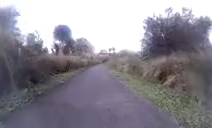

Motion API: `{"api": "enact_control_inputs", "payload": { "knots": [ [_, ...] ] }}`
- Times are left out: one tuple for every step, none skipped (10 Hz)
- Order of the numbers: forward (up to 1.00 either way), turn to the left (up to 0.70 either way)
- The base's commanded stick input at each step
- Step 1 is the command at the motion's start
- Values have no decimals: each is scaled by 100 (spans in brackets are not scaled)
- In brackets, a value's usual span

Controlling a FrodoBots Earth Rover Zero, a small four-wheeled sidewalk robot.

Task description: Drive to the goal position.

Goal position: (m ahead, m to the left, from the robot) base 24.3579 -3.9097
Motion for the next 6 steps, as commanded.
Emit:
{"api": "enact_control_inputs", "payload": {
  "knots": [
    [70,0],
    [70,0],
    [70,0],
    [70,0],
    [70,0],
    [70,0]
  ]
}}
